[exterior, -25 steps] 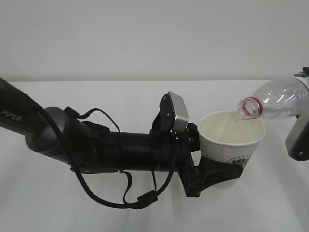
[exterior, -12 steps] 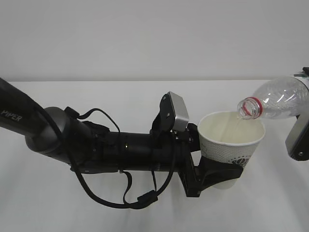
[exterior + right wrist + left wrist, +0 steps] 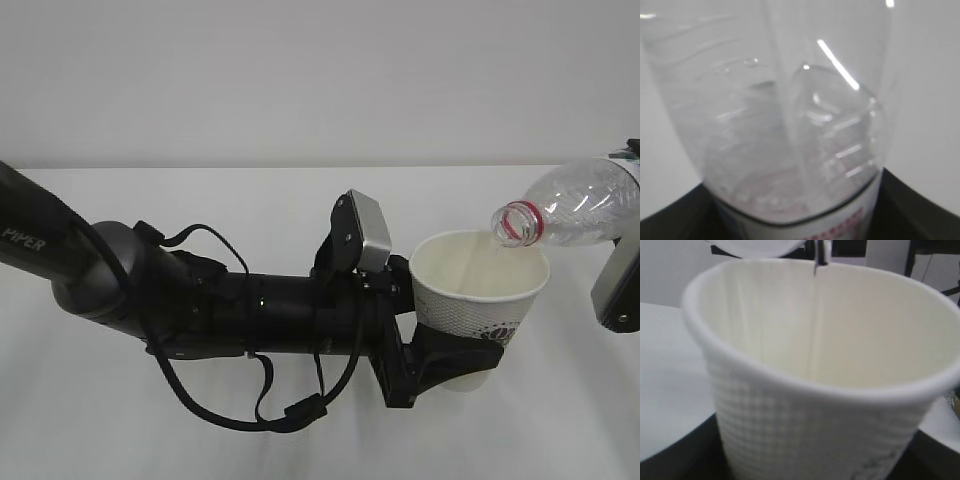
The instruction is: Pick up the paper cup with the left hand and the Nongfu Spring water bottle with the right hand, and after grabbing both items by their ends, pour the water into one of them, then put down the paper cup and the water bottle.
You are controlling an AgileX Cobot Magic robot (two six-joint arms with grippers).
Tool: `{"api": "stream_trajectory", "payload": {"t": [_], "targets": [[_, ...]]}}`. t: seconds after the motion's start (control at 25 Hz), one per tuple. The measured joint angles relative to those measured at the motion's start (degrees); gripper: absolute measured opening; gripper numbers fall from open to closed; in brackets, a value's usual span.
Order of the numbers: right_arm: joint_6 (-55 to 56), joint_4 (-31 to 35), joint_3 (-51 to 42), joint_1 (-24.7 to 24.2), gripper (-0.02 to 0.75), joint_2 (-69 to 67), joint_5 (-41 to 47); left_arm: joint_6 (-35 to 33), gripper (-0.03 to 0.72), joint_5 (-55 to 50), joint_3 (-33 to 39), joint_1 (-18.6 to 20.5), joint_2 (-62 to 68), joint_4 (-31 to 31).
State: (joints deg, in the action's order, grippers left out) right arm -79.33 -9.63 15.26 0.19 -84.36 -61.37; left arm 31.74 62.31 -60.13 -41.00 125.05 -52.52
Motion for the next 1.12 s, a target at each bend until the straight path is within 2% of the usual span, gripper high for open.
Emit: {"api": "stream_trajectory", "payload": {"t": [1.12], "targets": [[-0.7, 0.0, 0.0, 0.0, 0.496, 0.0, -0.1, 0.0, 0.538, 0.0, 0.0, 0.0, 0.0, 0.0]]}}
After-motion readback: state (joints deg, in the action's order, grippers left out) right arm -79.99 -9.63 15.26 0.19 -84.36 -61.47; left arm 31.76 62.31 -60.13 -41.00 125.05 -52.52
